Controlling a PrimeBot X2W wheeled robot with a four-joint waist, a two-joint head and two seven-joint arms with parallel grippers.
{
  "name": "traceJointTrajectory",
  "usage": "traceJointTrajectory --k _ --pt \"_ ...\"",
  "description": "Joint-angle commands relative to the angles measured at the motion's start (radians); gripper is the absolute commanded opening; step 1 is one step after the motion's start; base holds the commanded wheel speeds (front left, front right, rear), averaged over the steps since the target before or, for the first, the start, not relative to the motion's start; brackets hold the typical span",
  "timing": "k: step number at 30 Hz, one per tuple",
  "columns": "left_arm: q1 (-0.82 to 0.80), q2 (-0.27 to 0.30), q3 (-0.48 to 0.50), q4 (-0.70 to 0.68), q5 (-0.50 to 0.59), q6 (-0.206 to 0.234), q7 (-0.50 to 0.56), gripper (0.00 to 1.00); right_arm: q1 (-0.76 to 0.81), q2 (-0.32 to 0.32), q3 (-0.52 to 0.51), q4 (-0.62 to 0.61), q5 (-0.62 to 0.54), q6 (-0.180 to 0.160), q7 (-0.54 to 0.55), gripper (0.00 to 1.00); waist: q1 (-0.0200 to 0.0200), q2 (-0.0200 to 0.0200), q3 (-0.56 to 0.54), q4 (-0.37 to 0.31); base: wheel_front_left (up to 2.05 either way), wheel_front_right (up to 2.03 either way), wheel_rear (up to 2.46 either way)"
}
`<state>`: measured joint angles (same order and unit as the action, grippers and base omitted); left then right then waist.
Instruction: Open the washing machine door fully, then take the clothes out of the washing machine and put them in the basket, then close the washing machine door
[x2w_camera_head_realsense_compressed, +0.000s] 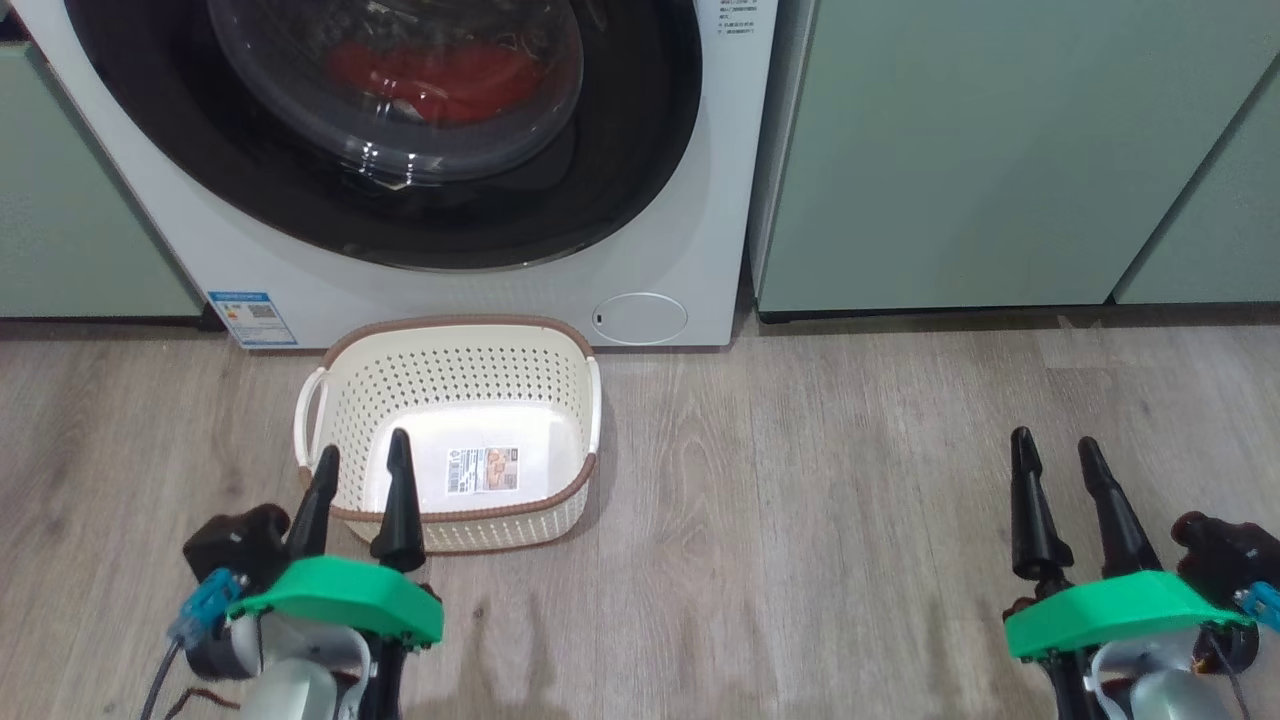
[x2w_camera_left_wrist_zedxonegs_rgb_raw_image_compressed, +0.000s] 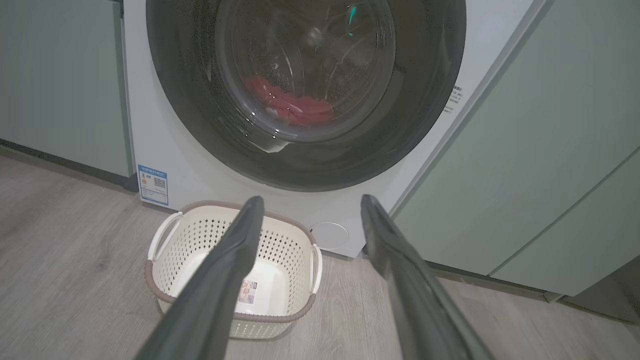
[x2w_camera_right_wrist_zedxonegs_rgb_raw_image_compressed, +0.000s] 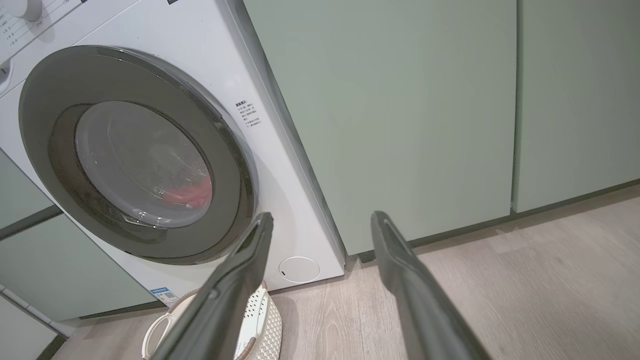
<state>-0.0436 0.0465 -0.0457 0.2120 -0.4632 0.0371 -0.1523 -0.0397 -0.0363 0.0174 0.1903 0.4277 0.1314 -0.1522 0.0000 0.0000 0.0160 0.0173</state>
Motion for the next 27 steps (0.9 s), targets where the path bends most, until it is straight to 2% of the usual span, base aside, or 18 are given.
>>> traceJointTrajectory --k 1,27 --pt "-0.057 0.009 0.019 -0.032 0.034 0.006 -0.018 1.0 -0.048 -0.011 0.017 -0.043 -0.031 -0.001 -0.018 1.0 0.0 0.0 -0.001 0.001 0.0 0.0 0.0" --pt "-0.075 0.004 0.004 0.037 0.323 -0.002 -0.095 1.0 -0.044 -0.013 0.036 -0.016 -0.236 -0.001 -0.095 1.0 0.0 0.0 -0.012 0.008 0.0 0.0 0.0"
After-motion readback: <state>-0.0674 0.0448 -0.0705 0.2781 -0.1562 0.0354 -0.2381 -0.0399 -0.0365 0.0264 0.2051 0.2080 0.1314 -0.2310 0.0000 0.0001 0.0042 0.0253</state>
